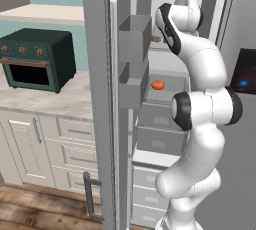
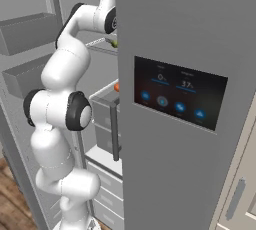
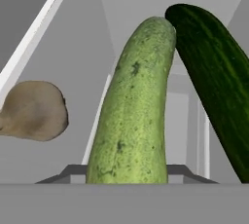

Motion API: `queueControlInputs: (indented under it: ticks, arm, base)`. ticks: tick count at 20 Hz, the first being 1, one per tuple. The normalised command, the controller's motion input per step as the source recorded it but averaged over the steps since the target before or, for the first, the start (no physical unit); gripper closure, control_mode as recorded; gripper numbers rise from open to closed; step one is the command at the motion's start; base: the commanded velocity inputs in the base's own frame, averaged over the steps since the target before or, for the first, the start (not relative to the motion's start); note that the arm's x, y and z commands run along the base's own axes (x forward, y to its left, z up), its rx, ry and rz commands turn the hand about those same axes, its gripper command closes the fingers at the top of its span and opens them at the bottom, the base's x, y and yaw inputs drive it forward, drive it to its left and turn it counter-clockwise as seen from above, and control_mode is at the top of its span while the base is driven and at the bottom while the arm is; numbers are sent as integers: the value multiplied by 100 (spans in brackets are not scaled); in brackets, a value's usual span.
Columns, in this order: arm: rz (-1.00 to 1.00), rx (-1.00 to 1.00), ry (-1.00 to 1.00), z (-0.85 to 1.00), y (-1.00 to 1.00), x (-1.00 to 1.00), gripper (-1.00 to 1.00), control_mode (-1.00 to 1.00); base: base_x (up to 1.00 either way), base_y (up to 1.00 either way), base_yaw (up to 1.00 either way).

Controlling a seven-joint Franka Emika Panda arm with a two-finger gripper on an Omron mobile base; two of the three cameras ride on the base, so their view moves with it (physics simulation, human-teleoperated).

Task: Take the squash and cucumber from the second highest rack and move them to the highest rack where the cucumber and garlic are located, to maximize freezer space. Close the freezer door after rearranging.

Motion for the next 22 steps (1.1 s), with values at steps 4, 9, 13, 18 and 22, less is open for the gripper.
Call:
queueControlInputs:
  ticks: [4, 9, 13, 18, 22]
  arm:
    - [0, 0, 0, -32, -4, 28, -100, -100]
    - [0, 0, 0, -35, 0, 24, -100, -100]
    - [0, 0, 0, -28, 0, 4, -100, -100]
    - [0, 0, 0, -31, 2, 1, -100, -100]
    - [0, -1, -7, -33, 1, 3, -100, -100]
  base:
    - [0, 0, 0]
    - [0, 0, 0]
    - [0, 0, 0]
    - [0, 0, 0]
    - [0, 0, 0]
